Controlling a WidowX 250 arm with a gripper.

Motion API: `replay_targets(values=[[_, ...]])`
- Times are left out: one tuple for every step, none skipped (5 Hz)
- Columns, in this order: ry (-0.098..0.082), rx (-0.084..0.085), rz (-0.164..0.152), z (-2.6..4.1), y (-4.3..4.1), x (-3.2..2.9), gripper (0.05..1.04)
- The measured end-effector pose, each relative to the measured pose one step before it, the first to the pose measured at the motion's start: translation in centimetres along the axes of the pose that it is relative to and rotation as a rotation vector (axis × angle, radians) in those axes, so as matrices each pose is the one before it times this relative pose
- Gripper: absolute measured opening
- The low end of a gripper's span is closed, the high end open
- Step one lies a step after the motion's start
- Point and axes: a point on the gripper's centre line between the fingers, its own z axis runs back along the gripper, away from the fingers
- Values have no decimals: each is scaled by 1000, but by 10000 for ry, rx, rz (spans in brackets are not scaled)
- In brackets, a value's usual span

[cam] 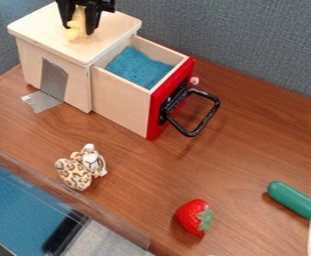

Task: Put the yellow object on the right side of the table

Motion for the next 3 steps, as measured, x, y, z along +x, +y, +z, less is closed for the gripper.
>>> replay_targets(values=[[-65,-281,-268,170,-2038,68,295],[-555,-533,-595,2140,-4024,-405,250],[-148,-484,-746,967,-4674,-330,248]])
